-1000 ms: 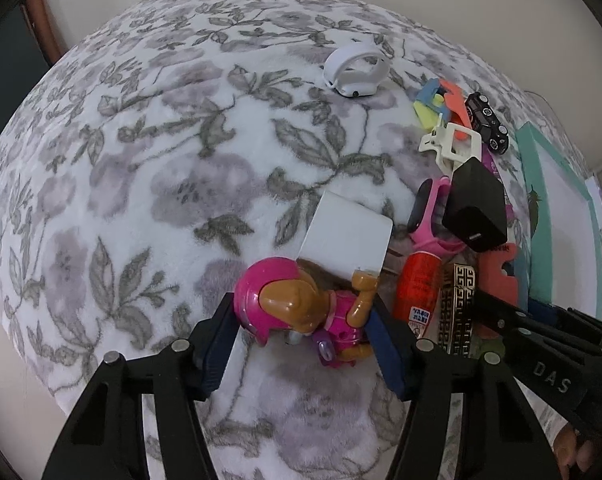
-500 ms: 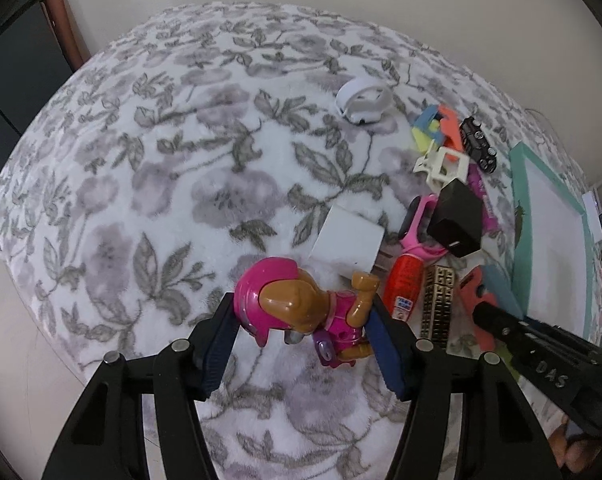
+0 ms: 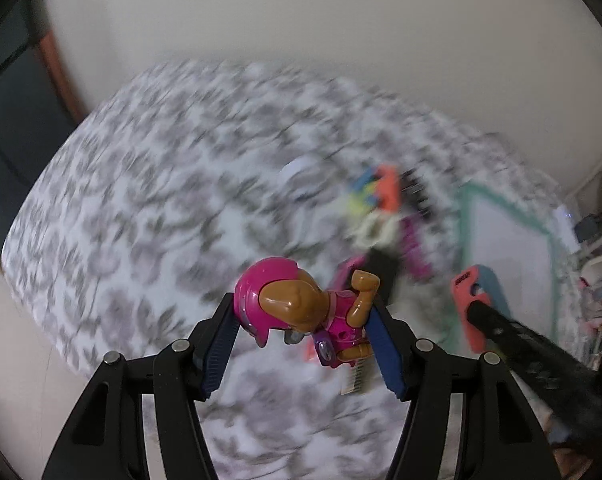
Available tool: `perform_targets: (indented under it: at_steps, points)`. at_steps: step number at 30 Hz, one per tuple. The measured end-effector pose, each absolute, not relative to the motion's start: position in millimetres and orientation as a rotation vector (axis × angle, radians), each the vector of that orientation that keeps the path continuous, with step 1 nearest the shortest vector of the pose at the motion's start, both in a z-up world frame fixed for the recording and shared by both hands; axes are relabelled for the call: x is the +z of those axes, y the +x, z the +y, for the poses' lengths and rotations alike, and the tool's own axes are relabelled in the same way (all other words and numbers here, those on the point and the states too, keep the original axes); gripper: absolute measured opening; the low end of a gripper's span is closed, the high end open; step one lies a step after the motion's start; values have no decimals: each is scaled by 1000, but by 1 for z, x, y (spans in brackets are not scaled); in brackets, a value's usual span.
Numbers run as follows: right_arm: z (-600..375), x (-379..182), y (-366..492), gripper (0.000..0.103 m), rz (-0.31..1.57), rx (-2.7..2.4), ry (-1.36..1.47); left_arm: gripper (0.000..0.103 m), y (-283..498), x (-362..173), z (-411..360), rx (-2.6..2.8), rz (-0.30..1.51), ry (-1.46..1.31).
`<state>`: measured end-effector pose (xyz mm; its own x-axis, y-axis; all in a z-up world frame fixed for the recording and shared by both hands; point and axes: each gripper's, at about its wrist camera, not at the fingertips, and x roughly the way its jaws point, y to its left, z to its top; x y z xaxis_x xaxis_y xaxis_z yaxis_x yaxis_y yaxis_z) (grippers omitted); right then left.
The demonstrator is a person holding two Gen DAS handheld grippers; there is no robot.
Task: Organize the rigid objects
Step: 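Carry both toys into the teal-rimmed tray and open both tools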
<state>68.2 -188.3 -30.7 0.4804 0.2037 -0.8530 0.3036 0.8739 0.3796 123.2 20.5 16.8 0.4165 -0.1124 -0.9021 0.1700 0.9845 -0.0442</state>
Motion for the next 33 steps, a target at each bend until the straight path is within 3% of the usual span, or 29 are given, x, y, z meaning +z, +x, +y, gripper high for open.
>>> perform_targets:
  at_steps: [17,33]
  points:
    - [-337,-48,18,22,1039,-573,500,64,131,-16,-183,-388,1150,251]
    - [-342,-80,16,23,1118,-586,513,64,126,-67,-218,-328,1195,184]
